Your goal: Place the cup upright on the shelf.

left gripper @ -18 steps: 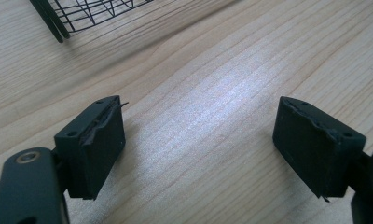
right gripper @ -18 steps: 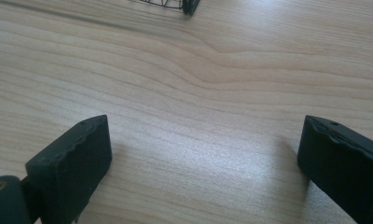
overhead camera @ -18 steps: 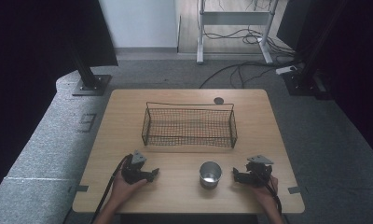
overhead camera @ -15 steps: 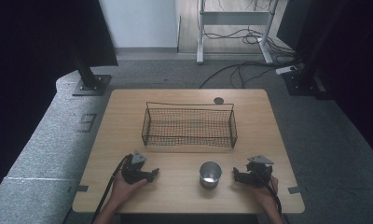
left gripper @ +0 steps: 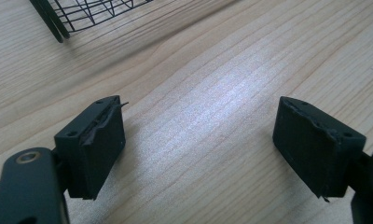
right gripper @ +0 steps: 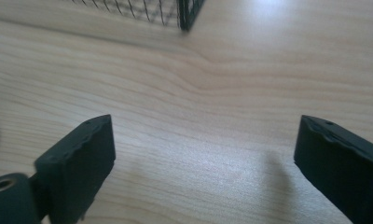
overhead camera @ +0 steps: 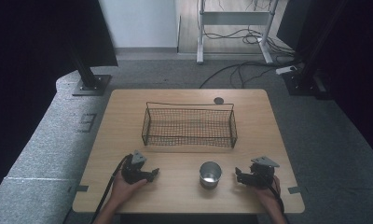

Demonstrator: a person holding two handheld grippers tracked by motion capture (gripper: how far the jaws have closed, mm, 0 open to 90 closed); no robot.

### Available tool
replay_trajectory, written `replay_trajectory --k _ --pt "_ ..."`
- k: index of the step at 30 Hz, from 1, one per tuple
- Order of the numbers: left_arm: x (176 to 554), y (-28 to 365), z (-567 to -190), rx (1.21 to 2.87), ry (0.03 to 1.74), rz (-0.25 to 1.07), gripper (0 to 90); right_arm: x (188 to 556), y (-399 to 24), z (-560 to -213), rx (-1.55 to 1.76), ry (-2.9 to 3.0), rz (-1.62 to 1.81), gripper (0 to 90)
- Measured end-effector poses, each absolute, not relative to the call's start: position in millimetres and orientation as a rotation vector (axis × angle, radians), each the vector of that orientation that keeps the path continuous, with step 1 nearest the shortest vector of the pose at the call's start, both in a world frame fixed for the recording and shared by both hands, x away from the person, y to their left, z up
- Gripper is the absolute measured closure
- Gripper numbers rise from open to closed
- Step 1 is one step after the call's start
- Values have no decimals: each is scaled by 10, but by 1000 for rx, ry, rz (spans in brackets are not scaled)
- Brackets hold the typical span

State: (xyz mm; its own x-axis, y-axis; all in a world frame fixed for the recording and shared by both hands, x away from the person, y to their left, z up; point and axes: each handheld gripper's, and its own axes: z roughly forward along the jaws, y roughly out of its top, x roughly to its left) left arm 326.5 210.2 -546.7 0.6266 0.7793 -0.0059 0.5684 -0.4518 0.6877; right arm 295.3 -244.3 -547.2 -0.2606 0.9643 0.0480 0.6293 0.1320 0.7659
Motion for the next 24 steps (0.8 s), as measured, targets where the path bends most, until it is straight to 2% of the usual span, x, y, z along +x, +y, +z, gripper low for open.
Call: replay_trajectory --k 2,24 --pt "3265 2102 -5467 2185 1050 411 166 2914 -2460 -5435 1515 1941 1001 99" --pt "3267 2102 -5467 2186 1047 410 166 2696 -2401 -5211 1417 1957 1170 137"
